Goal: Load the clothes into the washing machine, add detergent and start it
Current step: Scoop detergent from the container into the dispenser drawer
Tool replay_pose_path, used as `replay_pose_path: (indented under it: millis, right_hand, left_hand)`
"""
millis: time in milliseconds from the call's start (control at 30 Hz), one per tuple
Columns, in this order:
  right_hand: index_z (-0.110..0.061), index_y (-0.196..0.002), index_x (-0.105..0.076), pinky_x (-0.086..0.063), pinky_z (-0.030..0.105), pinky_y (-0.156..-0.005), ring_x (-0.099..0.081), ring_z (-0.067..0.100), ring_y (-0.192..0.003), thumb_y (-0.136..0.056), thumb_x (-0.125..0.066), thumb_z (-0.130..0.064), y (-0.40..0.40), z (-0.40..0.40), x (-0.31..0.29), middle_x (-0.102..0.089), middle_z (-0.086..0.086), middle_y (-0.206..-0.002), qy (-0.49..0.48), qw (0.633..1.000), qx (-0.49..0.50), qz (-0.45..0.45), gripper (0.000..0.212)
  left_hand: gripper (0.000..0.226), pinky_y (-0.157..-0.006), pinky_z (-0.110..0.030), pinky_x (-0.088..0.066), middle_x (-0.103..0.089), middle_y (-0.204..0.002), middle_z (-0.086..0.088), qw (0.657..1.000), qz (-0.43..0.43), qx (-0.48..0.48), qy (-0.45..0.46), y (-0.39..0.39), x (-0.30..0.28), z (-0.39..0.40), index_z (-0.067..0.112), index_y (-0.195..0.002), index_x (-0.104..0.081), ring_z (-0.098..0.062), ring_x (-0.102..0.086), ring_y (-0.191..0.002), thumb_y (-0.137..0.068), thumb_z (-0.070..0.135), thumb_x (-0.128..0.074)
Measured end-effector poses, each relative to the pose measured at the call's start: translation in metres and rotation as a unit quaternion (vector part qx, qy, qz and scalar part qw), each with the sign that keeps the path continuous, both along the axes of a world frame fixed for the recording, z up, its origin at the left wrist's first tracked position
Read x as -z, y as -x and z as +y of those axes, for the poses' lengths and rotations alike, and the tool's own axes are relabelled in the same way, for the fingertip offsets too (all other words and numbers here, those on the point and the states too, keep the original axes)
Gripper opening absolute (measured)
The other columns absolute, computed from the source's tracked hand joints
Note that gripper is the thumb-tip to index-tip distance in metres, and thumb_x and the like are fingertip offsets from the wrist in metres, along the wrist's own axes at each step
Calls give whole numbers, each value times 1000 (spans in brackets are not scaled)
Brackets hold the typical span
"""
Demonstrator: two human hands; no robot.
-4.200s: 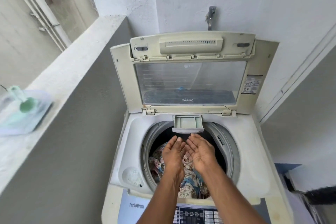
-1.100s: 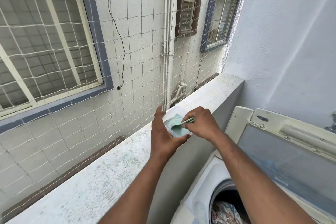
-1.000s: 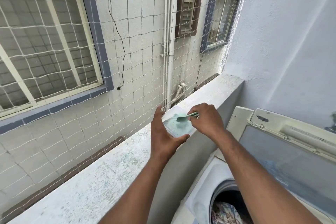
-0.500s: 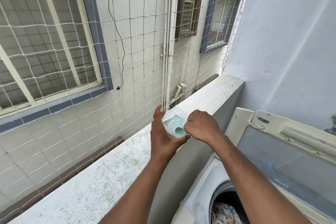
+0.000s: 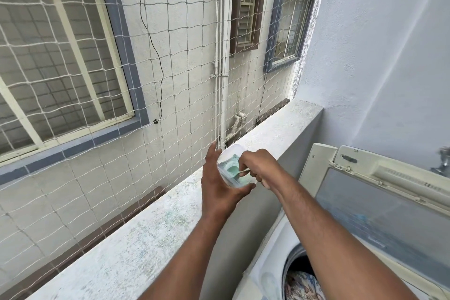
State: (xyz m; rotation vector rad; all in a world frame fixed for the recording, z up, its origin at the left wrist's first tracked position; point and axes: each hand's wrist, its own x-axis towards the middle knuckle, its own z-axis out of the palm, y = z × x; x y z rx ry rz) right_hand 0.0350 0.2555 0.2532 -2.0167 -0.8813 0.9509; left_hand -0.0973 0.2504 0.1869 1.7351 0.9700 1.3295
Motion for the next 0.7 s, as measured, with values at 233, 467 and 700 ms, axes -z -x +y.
replay_pose_path:
  millis: [233,467,700]
  right_hand:
    - [-8,-77,-63,-22,23,-44,-30,14,-50,-56,-63,-17,5,8,10,-79,15,-80,-19,997,40,61,23]
    - [2,-90,-72,-22,22,-41,-27,13,-41,-67,-70,-14,12,18,-3,-68,9,-61,-12,996,14,82,28]
    - [-3,-86,-74,-14,20,-39,-16,9,-34,-91,-62,-13,-3,5,-3,-30,-6,-43,18,984,23,176,17]
  left_hand:
    - [128,-102,-9,-43,-51,-146,18,1000,-15,-1,14,-1,2,2,62,-143,-26,12,-53,-126,-50,28,-106]
    - [136,-94,1,-38,-52,-147,16,999,-3,6,38,-2,7,6,43,-157,-23,-4,-59,-127,-50,29,-106]
    - [138,-91,3,-37,-53,-133,23,999,-2,-1,51,-2,3,5,39,-158,-22,16,-52,-119,-49,32,-106]
